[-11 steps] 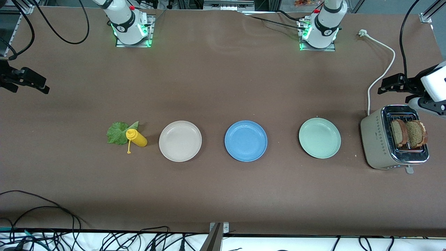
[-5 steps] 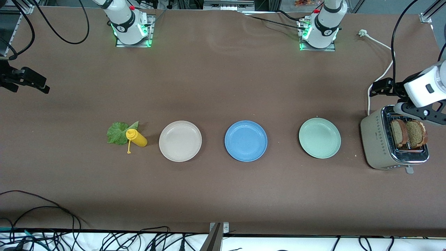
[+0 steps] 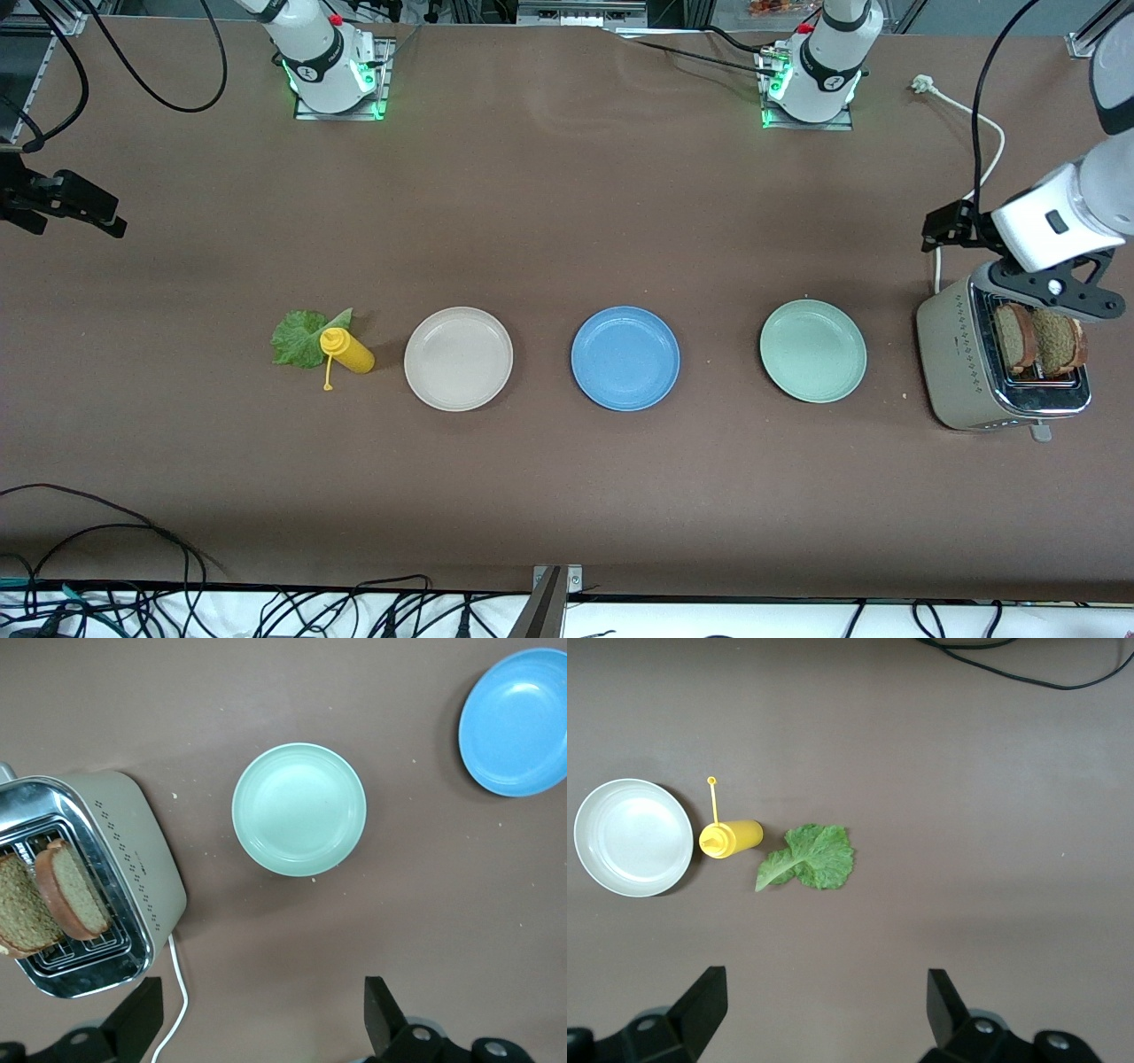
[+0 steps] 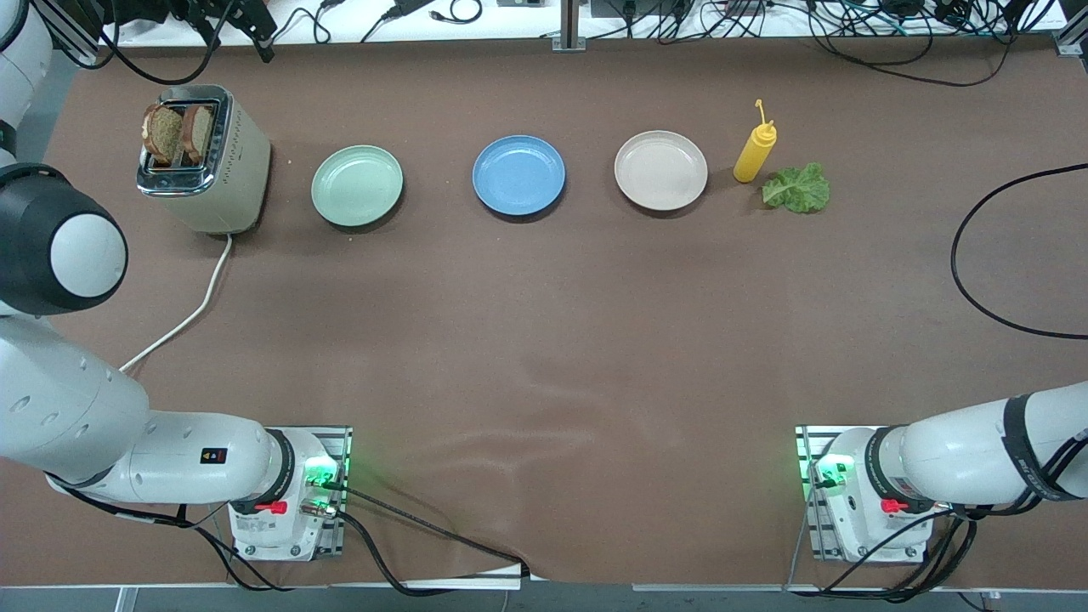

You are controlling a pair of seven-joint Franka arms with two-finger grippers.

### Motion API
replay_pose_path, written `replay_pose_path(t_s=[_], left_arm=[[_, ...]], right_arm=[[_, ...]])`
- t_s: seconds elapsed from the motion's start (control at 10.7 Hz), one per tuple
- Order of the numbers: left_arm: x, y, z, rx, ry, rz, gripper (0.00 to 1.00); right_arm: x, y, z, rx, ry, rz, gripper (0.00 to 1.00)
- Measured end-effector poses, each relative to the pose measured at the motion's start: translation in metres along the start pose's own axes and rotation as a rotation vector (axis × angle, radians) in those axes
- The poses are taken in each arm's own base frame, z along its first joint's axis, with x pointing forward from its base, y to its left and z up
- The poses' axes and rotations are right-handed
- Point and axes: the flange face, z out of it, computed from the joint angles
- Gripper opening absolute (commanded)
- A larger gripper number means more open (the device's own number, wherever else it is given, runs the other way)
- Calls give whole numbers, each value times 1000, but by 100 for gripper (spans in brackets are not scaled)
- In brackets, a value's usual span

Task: Make sandwich in blue plate with both arms

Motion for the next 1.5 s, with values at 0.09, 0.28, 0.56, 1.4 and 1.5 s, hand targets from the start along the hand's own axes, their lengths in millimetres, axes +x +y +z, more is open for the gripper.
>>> replay_pose_path(t_s=[0.09, 0.28, 0.56, 1.4, 1.5], left_arm=[[3, -8, 4, -6, 0, -12, 100], [7, -9, 6, -7, -2, -13, 100], [7, -7, 4, 0, 1, -28, 100], [7, -6, 4, 5, -2, -34, 100], [7, -6, 4, 5, -2, -34, 100]], right_arm=[[0, 0, 0, 0, 0, 0, 100], [0, 0, 0, 0, 0, 0, 100], [0, 0, 0, 0, 0, 0, 100], [0, 0, 0, 0, -1, 0, 100], [0, 0, 0, 0, -1, 0, 100]])
